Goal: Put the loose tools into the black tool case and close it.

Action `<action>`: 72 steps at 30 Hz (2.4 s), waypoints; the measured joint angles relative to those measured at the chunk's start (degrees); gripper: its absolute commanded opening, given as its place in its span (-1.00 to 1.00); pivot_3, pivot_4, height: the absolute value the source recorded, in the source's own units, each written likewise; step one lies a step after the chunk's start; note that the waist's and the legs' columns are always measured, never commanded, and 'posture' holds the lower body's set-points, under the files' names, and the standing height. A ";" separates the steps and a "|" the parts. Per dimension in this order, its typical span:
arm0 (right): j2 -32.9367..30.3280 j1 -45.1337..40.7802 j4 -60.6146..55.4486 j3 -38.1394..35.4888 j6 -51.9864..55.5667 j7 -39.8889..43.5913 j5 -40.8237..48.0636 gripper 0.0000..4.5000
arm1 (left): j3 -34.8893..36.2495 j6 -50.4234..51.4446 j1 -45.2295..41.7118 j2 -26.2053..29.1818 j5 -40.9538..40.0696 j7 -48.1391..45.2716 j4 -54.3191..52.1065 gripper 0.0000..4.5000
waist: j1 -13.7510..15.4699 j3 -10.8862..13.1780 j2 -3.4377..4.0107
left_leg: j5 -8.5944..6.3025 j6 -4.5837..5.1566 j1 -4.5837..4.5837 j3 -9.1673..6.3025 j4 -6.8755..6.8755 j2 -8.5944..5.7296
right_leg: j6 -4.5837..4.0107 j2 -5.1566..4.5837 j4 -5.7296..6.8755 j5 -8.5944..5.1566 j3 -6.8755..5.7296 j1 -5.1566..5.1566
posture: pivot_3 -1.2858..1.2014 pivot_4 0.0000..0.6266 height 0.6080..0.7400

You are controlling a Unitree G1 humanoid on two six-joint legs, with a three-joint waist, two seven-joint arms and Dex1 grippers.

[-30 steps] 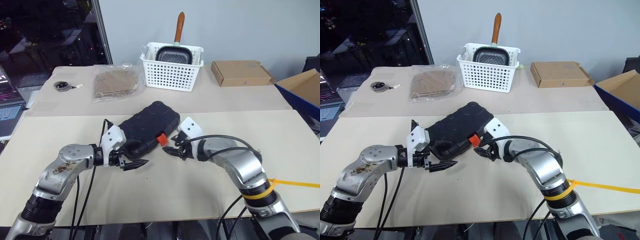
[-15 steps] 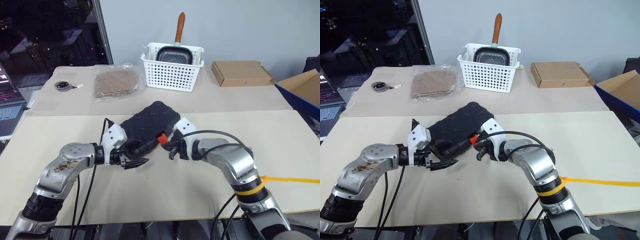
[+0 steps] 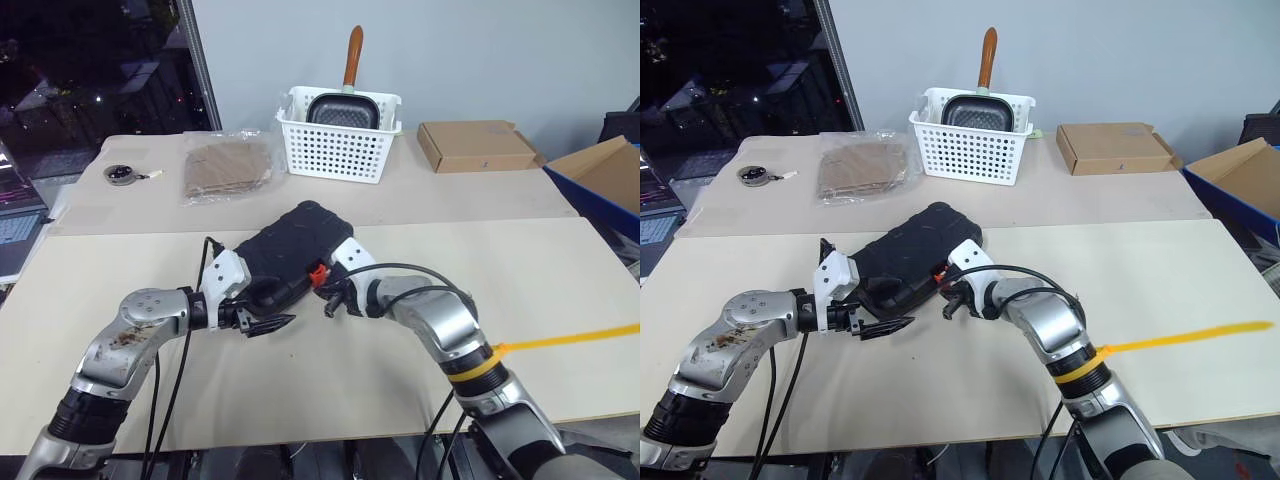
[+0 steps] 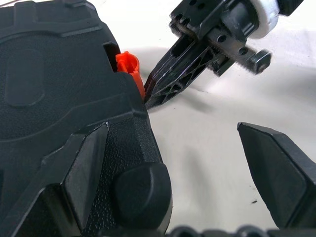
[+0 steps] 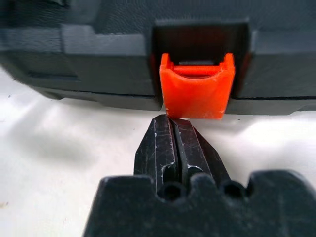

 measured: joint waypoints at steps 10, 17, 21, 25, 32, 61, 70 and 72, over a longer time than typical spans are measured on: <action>0.74 0.73 -3.09 -4.95 0.18 0.72 2.42 -0.96 | -0.02 -1.15 -0.08 -0.48 1.35 0.15 1.46 1.00 | -0.16 -0.01 0.01 | 0.02 -0.02 0.18 -0.01 0.00 0.06 | -0.02 0.09 0.04 0.01 0.02 0.14 | 0.03 -0.52 1.00; 5.85 -0.72 2.35 -4.84 -4.98 -1.56 1.64 -0.96 | -0.27 -1.15 -0.60 -0.89 1.51 0.17 1.77 1.00 | 0.00 -0.02 0.02 | 0.01 -0.01 0.16 -0.01 0.00 0.04 | -0.01 0.02 -0.08 0.01 -0.03 0.23 | 0.03 -0.52 1.00; 7.36 0.35 4.73 -5.48 -9.25 -3.26 0.45 -0.96 | -0.22 -1.11 -0.62 -0.89 1.56 0.31 1.81 1.00 | -0.02 -0.02 0.02 | -0.01 0.01 0.16 -0.01 0.00 0.05 | -0.01 0.02 -0.09 0.01 -0.04 0.23 | 0.03 -0.52 1.00; 9.90 3.56 5.77 -7.01 -13.64 -5.27 0.09 -0.96 | -0.19 -0.96 -0.58 -0.91 1.56 0.65 1.77 1.00 | -0.12 -0.03 0.03 | 0.00 0.00 0.18 0.00 -0.01 0.05 | -0.01 0.02 -0.06 0.01 -0.02 0.25 | 0.03 -0.52 1.00; 14.08 7.06 7.06 -8.72 -20.61 -7.11 0.11 -0.96 | -0.03 -0.68 -0.40 -0.89 1.54 0.89 1.27 1.00 | -0.24 -0.03 0.03 | 0.00 0.00 0.22 -0.01 -0.01 0.07 | -0.02 0.02 -0.06 0.01 -0.03 0.29 | 0.03 -0.52 1.00; 19.34 10.20 24.36 -8.21 -44.44 -4.78 -3.94 -0.96 | 0.79 1.18 0.50 -0.76 1.59 1.59 1.00 1.00 | -0.70 -0.13 0.01 | 0.03 -0.10 1.00 0.13 -0.15 0.24 | -0.03 0.06 -0.06 0.00 0.25 0.80 | 0.03 -0.52 1.00; 19.31 11.36 17.59 -9.94 -41.96 -4.90 -1.40 -0.96 | 0.90 1.29 0.58 -1.07 1.46 1.84 0.32 1.00 | -0.34 -0.10 0.07 | 0.08 -0.19 0.76 0.11 -0.16 0.43 | -0.20 0.06 -0.08 0.09 0.18 0.60 | 0.03 -0.52 1.00; 18.13 11.79 10.25 -10.81 -38.92 -5.14 0.19 -0.96 | 1.04 1.30 0.62 -1.53 1.31 1.86 0.14 1.00 | -0.23 -0.09 0.07 | 0.06 -0.19 0.64 0.11 -0.18 0.43 | -0.20 0.05 -0.13 0.09 0.11 0.55 | 0.03 -0.52 1.00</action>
